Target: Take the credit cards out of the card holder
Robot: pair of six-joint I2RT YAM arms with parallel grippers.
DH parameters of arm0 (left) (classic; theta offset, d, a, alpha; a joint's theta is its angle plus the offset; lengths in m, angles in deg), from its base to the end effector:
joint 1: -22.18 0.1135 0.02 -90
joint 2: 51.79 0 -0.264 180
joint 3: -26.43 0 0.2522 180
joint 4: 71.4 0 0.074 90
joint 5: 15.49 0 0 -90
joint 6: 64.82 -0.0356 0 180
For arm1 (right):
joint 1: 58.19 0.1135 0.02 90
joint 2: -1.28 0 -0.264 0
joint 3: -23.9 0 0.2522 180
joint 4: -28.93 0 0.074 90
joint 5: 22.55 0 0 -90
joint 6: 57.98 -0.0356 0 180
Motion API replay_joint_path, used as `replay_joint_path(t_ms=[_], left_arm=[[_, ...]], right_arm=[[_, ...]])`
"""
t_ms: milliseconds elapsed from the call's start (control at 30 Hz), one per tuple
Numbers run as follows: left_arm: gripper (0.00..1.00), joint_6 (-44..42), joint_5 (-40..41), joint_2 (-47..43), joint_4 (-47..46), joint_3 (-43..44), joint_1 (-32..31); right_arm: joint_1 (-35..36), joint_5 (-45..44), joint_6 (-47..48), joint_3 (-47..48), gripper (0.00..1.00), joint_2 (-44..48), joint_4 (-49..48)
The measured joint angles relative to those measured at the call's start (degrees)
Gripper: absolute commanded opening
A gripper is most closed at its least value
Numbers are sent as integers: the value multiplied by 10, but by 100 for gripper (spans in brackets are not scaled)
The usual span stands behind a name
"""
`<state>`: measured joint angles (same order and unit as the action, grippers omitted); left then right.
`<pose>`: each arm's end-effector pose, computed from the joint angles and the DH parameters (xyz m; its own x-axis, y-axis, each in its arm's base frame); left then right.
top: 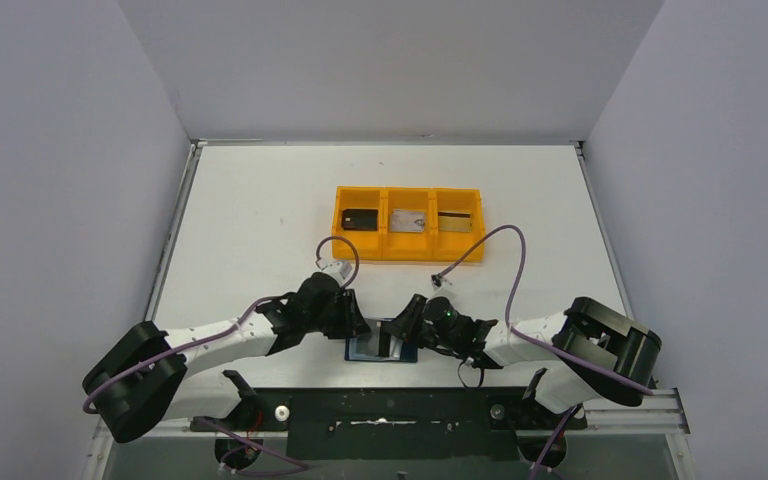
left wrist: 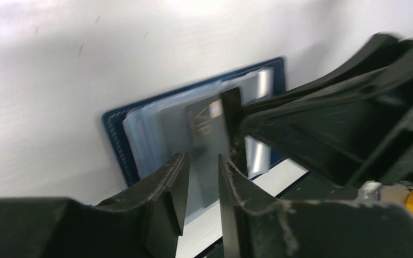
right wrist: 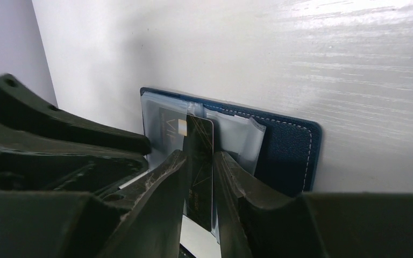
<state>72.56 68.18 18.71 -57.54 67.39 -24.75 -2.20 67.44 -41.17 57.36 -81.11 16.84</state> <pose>0.1547 -0.1713 0.1629 -0.8923 -0.1165 -0.4362 0.1834 0.7893 -0.5860 0.1334 0.1977 0.1193 -0.8904 0.3918 -0.2315 0.0813 0.6376 0.7661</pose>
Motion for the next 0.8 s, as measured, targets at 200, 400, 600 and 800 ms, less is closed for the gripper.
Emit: replay_joint_path(t_ms=[200, 400, 600, 800], left_arm=[[17, 32, -1, 3, -36, -46, -10], [15, 41, 17, 1, -49, -54, -19], [13, 44, 31, 6, -56, -54, -27], [13, 46, 42, 4, -56, -54, -30]], right_arm=[[0, -2, -14, -15, 30, 1, -25], [-1, 1, -15, -34, 25, 2, -57], [-2, 28, 2, -60, 1, -1, -101], [-13, 43, 3, -64, 0, -9, -109]])
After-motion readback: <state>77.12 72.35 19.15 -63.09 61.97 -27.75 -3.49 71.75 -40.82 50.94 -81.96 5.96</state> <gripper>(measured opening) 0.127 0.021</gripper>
